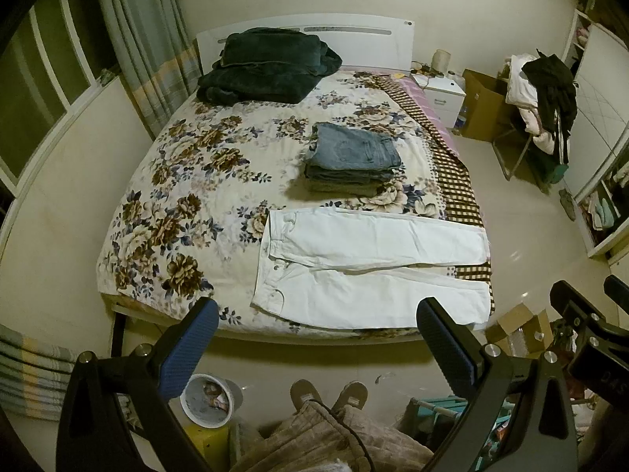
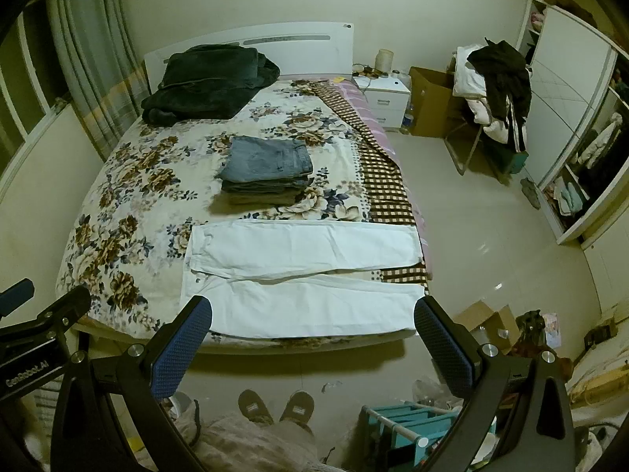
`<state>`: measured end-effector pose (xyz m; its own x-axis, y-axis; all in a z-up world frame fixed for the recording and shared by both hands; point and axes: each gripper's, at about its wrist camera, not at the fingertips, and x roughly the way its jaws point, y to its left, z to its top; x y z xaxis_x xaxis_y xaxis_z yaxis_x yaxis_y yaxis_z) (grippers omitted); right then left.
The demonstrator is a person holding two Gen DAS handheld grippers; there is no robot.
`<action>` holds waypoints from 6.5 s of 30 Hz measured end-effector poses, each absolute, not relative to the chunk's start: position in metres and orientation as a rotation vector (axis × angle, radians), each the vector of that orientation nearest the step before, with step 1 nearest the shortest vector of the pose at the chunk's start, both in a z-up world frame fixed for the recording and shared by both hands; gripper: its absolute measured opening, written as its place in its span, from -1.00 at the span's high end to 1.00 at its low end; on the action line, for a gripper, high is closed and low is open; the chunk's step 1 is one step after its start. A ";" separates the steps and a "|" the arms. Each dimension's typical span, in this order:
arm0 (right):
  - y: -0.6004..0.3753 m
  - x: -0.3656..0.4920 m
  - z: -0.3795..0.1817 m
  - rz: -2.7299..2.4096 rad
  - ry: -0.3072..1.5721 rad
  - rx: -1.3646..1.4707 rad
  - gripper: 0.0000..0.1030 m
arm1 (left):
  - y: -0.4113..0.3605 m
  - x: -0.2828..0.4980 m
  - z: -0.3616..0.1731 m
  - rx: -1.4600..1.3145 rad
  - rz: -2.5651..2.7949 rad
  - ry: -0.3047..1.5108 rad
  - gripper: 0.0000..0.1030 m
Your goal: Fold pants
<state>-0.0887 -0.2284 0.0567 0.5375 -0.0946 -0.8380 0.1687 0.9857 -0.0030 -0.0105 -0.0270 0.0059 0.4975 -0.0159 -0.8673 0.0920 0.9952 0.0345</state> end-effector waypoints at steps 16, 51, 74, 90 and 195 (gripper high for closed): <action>-0.241 -0.063 0.025 -0.141 1.033 0.113 -1.00 | -0.036 0.010 -0.018 0.055 0.028 1.013 -0.99; -0.475 0.396 -0.485 -0.670 1.411 0.513 -1.00 | 0.021 0.433 -0.459 -0.610 0.683 1.506 -1.00; -0.542 0.463 -0.678 -0.949 1.495 0.716 -0.85 | 0.008 0.521 -0.604 -0.454 0.833 1.597 0.09; -0.543 0.403 -0.597 -0.721 1.324 0.761 0.91 | 0.050 0.401 -0.487 -0.674 0.572 1.350 0.76; -0.505 0.225 -0.715 -0.463 1.552 1.364 0.26 | -0.107 0.312 -0.600 -0.620 0.091 1.657 0.91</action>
